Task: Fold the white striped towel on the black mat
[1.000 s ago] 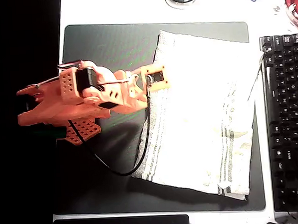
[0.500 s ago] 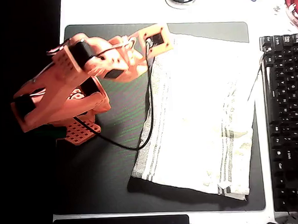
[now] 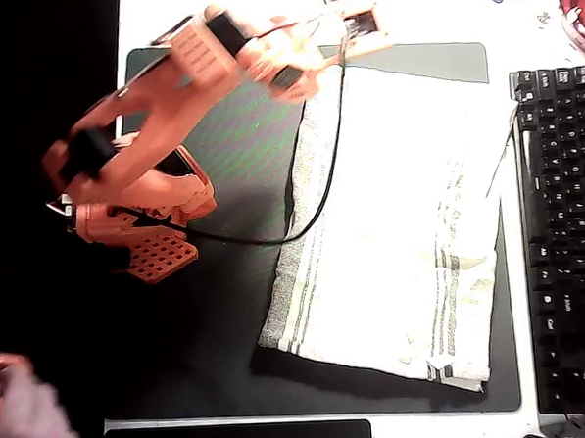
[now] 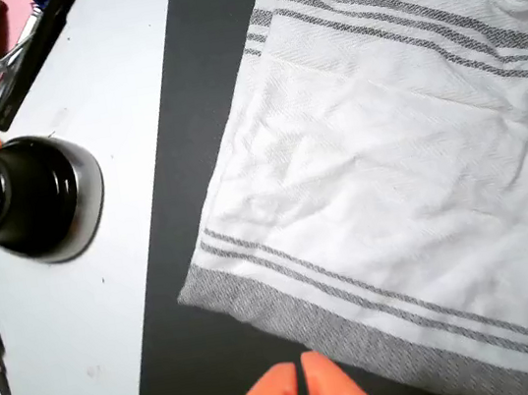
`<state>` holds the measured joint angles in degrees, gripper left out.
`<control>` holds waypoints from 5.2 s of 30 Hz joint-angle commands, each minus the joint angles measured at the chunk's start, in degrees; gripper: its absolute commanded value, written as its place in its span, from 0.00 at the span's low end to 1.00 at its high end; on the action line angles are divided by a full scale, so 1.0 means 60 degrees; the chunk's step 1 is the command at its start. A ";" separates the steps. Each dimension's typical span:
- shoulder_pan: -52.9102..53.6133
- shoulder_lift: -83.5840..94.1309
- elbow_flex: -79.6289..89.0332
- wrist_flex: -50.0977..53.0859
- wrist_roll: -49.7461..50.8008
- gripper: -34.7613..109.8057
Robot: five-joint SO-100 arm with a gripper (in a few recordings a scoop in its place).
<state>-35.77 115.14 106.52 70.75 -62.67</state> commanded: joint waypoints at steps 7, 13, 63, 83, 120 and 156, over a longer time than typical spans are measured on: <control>-0.0234 -0.5010 -0.4131 0.0747 0.0996 0.33; -0.0791 -0.6094 -0.4072 0.0732 0.1406 0.35; -0.2183 -0.4805 -0.2080 0.0498 0.2124 0.31; -0.0044 -0.8291 -0.7031 0.1157 0.1465 0.35; 0.0044 -1.0327 -0.7837 0.1099 0.0776 0.24; 0.0586 -0.6738 -0.7090 0.2212 0.0498 0.24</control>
<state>-32.70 68.99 64.16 82.35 -58.54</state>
